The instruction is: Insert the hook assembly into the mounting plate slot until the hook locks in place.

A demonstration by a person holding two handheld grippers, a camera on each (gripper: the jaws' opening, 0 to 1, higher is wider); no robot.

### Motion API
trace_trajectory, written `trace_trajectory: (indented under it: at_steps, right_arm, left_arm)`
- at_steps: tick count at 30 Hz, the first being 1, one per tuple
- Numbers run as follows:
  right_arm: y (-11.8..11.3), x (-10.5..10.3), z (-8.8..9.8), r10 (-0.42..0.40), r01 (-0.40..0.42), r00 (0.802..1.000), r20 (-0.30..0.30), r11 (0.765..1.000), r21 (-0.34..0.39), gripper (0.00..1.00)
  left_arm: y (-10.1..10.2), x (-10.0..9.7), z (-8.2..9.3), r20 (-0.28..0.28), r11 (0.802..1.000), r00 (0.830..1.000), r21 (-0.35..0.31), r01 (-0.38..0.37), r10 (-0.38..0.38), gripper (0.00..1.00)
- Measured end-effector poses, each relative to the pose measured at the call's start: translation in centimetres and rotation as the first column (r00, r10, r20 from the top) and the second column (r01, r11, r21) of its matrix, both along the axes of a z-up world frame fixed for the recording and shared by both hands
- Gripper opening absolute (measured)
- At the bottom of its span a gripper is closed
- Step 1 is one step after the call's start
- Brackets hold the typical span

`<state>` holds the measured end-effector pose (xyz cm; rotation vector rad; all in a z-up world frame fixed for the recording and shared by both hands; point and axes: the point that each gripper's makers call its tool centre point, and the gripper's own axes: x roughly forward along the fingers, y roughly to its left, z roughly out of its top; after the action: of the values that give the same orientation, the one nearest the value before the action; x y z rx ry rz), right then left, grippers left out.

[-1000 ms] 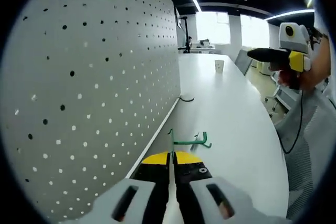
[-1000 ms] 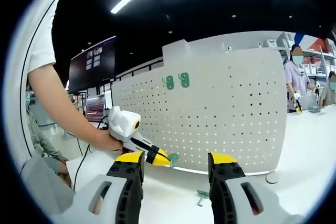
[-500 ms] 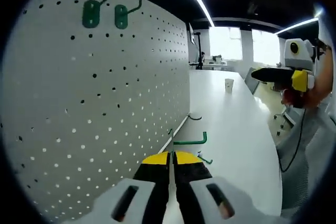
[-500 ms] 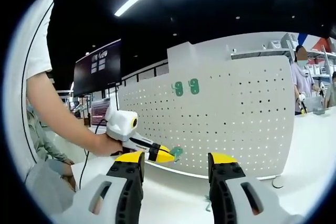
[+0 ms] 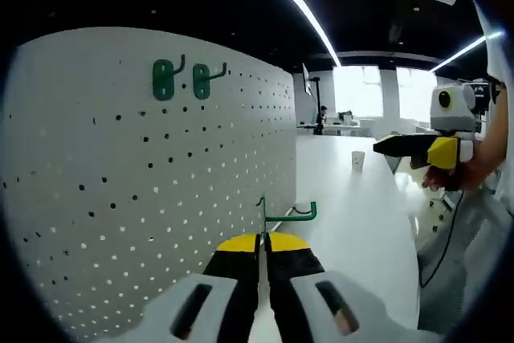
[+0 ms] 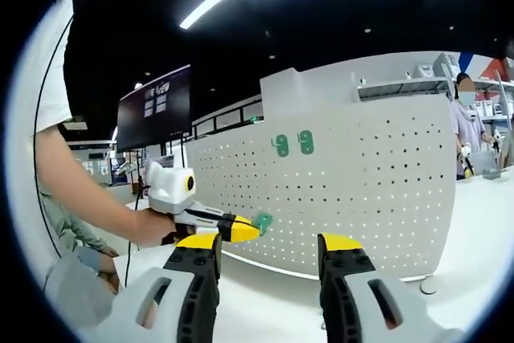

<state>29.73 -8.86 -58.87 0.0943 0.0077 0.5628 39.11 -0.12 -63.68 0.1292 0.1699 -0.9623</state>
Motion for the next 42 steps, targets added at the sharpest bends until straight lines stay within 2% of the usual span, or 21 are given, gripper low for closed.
trace_trajectory:
  at_steps: [4, 9, 13, 16, 27, 30, 42]
  right_arm:
    - [0.2, -0.2, 0.1, 0.005, -0.005, 1.0, 0.003, 1.0, 0.002, 0.47]
    - [0.3, -0.5, 0.0, 0.011, -0.011, 1.0, -0.002, 1.0, 0.005, 0.47]
    - [0.3, -0.8, -0.1, 0.012, -0.012, 1.0, -0.004, 1.0, 0.011, 0.47]
    - [0.3, -0.9, 0.1, 0.01, -0.01, 1.0, -0.002, 1.0, 0.019, 0.47]
    - [0.9, -1.6, 0.5, 0.031, -0.031, 0.999, 0.009, 0.999, 0.028, 0.47]
    - [1.1, -1.7, 0.7, 0.034, -0.034, 0.999, 0.013, 0.999, 0.03, 0.47]
    - [1.5, -1.5, 1.3, 0.047, -0.048, 0.999, 0.021, 0.998, 0.034, 0.46]
  left_arm:
    - [0.2, -1.0, 0.7, 0.017, 1.0, 1.0, -0.019, -0.012, 0.012, 0.02]
    - [-0.1, -2.4, 1.7, 0.058, 1.0, 0.998, -0.023, 0.007, -0.005, 0.02]
    - [-0.4, -3.1, 2.2, 0.066, 0.999, 0.998, -0.036, 0.012, -0.01, 0.02]
    - [-0.3, -3.5, 3.1, 0.063, 0.997, 0.998, -0.082, -0.003, 0.008, 0.02]
    - [-0.2, -4.9, 5.0, 0.089, 0.989, 0.996, -0.15, -0.01, 0.023, 0.02]
    - [0.2, -5.2, 5.9, 0.08, 0.979, 0.995, -0.202, -0.033, 0.051, 0.02]
    - [0.6, -5.7, 5.5, 0.074, 0.974, 0.995, -0.219, -0.054, 0.072, 0.02]
